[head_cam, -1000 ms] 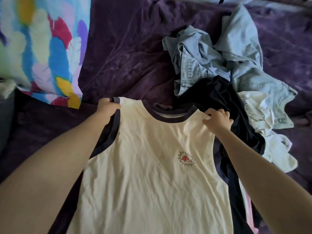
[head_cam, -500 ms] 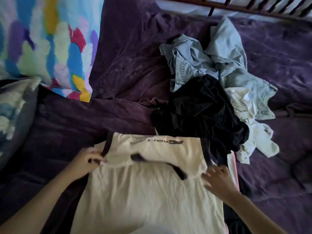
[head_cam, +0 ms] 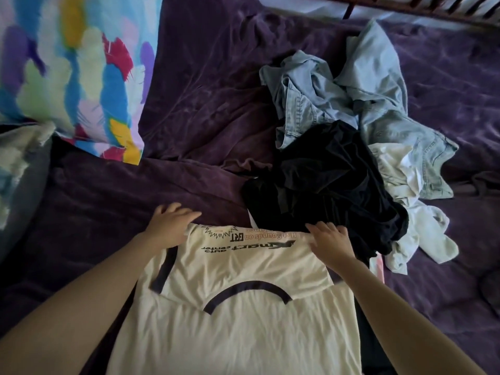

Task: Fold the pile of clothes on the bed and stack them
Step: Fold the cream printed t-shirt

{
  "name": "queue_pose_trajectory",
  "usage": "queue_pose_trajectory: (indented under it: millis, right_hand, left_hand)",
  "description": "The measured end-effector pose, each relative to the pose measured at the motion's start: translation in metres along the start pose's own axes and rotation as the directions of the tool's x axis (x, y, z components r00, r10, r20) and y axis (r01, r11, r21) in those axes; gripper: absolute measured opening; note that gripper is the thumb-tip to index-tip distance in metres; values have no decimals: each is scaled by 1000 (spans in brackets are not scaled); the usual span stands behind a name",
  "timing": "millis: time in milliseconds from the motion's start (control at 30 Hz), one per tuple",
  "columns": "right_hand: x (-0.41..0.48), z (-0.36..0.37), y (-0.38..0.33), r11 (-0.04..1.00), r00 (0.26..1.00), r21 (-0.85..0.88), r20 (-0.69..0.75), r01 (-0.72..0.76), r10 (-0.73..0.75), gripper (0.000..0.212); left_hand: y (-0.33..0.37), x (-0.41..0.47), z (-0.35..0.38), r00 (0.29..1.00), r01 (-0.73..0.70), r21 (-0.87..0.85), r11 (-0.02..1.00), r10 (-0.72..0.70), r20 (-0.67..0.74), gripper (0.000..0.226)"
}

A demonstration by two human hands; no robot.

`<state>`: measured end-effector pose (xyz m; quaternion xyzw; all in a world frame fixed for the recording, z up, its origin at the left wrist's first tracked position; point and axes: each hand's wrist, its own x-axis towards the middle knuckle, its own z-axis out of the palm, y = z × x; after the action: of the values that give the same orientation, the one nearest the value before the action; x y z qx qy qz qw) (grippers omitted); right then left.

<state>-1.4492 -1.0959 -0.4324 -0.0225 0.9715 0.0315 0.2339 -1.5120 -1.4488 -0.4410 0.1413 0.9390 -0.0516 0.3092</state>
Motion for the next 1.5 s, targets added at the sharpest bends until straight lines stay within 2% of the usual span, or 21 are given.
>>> queue_pose_trajectory:
  millis: [67, 133, 333, 400, 467, 533, 600, 667, 733, 767, 833, 867, 967, 1000, 1067, 1100, 1167, 1233, 1300, 1367, 1500]
  right_hand:
    - [7, 1, 9, 998, 997, -15, 38, -59, 60, 42]
    - [4, 1, 19, 993, 990, -7, 71, -121, 121, 30]
    - [-39, 4, 38, 978, 976, 45, -65, -206, 209, 26]
    - [-60, 1, 32, 985, 972, 94, -172, -145, 159, 24]
    - [-84, 1, 28, 998, 958, 62, -283, -31, 48, 31]
    - [-112, 2, 24, 996, 923, 25, -379, 84, -68, 30]
    - [-141, 14, 25, 978, 869, 6, -461, 208, -182, 21]
    - [-171, 35, 26, 955, 849, -8, -457, 295, -266, 21]
    - [-199, 63, 26, 936, 890, -23, -303, 350, -340, 21]
    - [-210, 76, 23, 934, 923, -49, -146, 353, -357, 17]
    - [-224, 97, 16, 940, 936, -129, 207, 315, -285, 31]
    - [-226, 106, 14, 944, 929, -139, 270, 299, -254, 39]
    - [-211, 99, 0, 986, 954, -41, 262, 163, -147, 33]
    - [-201, 89, -7, 993, 975, -32, 192, 117, -109, 27]
    - [-178, 74, -20, 999, 987, -33, 160, 9, -4, 46]
    - [-166, 75, -23, 999, 989, -15, 143, -39, 41, 56]
    - [-143, 81, -27, 997, 976, -45, 207, -57, 65, 60]
    - [-130, 88, -27, 990, 967, -104, 227, -92, 114, 59]
    - [-127, 86, -21, 979, 969, -176, 205, -103, 139, 45]
    - [-128, 78, -9, 974, 965, -202, 216, -103, 147, 33]
    - [-132, 46, 19, 977, 970, -104, 137, -187, 200, 30]
  left_hand:
    - [-3, 8, 0, 1000, 15, 119, 993, -17, 15, 46]
    - [-13, 9, 0, 998, 61, 131, 989, -63, 8, 31]
    - [-48, -24, -7, 981, 53, -30, 998, -58, -186, 24]
    - [-47, -42, -10, 953, 21, -36, 999, -31, -303, 18]
    - [-47, -63, -8, 883, -83, -33, 996, 58, -465, 3]
    - [-46, -88, 2, 796, -185, -23, 983, 136, -590, 11]
    - [-43, -120, 19, 750, -236, -13, 972, 174, -638, 31]
    - [-42, -153, 48, 711, -282, 1, 959, 210, -672, 34]
    - [-40, -184, 88, 725, -308, 29, 951, 254, -640, 29]
    - [-38, -198, 109, 762, -310, 43, 950, 275, -587, 27]
    - [-32, -220, 140, 854, -286, 27, 958, 267, -447, 30]
    - [-28, -226, 147, 883, -255, -5, 967, 231, -409, 39]
    - [-16, -220, 139, 855, -178, -132, 975, 87, -512, 68]
    - [-12, -210, 128, 825, -159, -148, 976, 49, -562, 63]
    - [-2, -183, 107, 826, -89, -111, 990, 11, -563, 36]
    - [4, -168, 95, 875, -49, -89, 995, 0, -485, 34]
    - [10, -140, 80, 982, 16, -31, 999, -22, -188, 63]
    - [9, -120, 75, 990, 74, 67, 995, -82, 116, 65]
    - [0, -111, 78, 965, 73, 137, 988, -105, 240, 42]
    - [-11, -119, 73, 969, 26, 195, 980, -73, 235, 23]
    - [-31, -129, 36, 997, 19, 94, 995, -26, 70, 28]
